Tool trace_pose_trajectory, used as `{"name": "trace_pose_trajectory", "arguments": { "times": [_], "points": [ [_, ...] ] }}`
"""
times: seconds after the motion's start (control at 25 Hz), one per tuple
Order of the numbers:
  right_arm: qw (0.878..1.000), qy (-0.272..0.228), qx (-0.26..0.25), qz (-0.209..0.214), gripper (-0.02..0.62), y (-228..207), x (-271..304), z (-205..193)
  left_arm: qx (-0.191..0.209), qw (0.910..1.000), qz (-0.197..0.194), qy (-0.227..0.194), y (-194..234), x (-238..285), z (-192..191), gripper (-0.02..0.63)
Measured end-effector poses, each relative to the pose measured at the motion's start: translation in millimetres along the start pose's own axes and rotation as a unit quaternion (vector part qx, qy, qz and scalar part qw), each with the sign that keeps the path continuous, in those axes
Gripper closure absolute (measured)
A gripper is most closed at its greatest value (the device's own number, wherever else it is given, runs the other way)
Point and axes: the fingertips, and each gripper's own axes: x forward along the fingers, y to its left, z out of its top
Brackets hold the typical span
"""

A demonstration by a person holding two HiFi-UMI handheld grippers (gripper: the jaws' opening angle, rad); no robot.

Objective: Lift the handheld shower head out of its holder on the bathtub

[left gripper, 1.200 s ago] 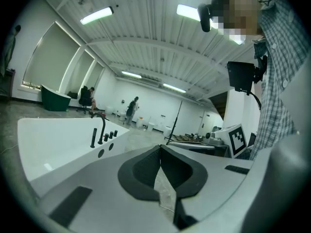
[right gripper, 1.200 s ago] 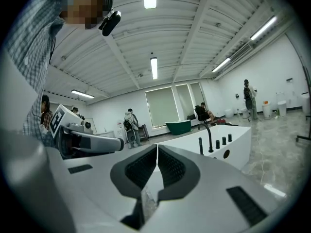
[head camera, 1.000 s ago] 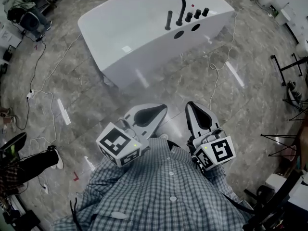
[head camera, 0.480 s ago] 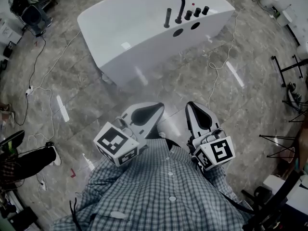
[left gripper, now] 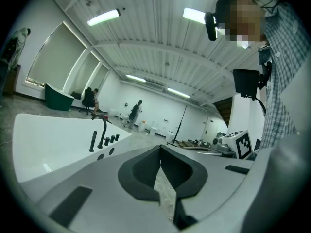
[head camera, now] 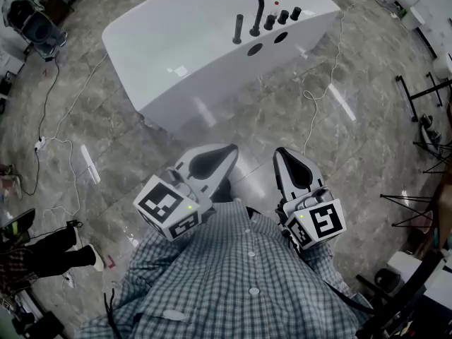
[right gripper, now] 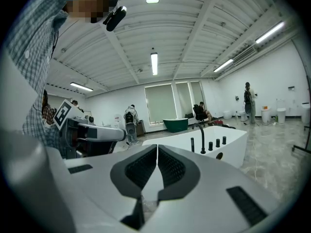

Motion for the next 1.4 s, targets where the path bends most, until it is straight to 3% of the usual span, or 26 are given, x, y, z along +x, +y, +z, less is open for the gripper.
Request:
{"name": "trace_pose_trajectory", "arguments": {
  "times": [0.64, 0.92, 1.4],
  "points": [
    [0.999, 0.018, 0.008, -0.026, 0.575, -67, 148, 38, 0.013, 0.999, -0.02, 0.038, 142, 58, 53, 0.595],
    [0.999, 0.023, 0.005, -0.038, 0.575, -85, 206, 48, 0.01, 0.9993, -0.019, 0.031, 208, 73, 76, 0.595],
    [0.998, 0.04, 0.008, -0.037, 0.575, -101, 249, 43, 0.006, 0.9994, -0.009, 0.034, 255, 84, 86, 0.595]
  ]
}}
